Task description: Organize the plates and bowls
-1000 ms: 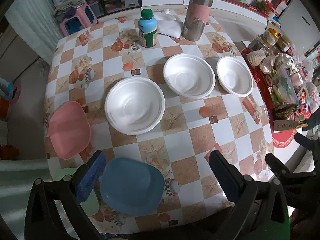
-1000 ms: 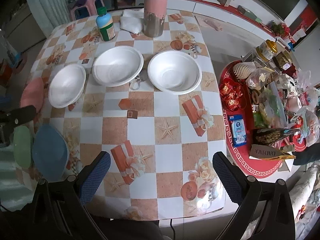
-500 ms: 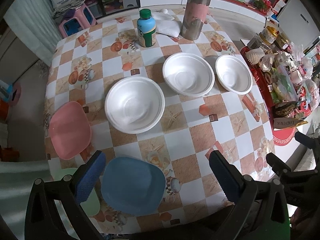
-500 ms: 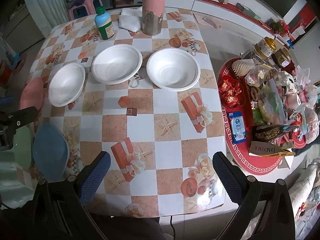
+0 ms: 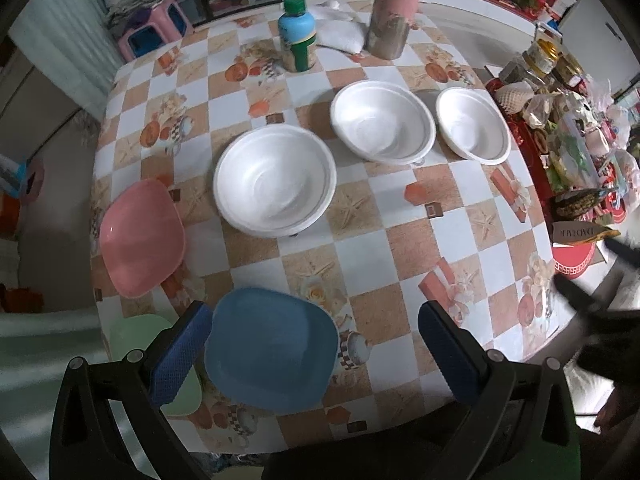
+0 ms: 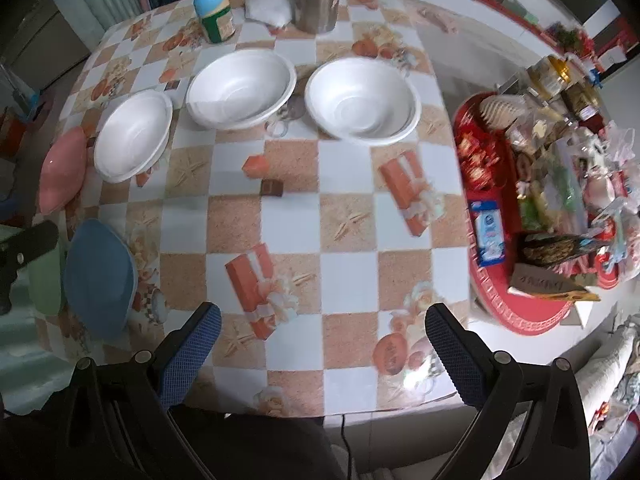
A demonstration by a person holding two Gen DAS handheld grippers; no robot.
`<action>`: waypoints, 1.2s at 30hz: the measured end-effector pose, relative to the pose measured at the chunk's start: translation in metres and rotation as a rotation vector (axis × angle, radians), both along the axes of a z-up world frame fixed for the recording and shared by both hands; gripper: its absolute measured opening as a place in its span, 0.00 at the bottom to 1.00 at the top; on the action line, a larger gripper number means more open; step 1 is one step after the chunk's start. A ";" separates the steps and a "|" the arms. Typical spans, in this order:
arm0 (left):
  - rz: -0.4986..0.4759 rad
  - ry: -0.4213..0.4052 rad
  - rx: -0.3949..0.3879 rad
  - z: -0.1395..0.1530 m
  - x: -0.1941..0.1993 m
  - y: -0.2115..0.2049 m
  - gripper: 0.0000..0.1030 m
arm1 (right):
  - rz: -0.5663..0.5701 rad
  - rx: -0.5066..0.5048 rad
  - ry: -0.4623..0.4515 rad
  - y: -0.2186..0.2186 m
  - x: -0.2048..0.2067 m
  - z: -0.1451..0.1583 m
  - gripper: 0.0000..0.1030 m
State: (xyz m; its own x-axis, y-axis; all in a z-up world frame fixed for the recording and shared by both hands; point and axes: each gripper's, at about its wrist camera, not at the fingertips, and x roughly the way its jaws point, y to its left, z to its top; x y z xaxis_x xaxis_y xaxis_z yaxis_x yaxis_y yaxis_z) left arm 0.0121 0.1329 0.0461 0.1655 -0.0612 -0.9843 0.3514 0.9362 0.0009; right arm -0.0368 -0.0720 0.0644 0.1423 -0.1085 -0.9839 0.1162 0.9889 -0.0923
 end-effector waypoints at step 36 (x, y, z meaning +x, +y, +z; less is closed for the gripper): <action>0.020 0.025 0.036 0.003 0.003 -0.026 1.00 | 0.085 0.054 -0.036 -0.021 0.019 0.015 1.00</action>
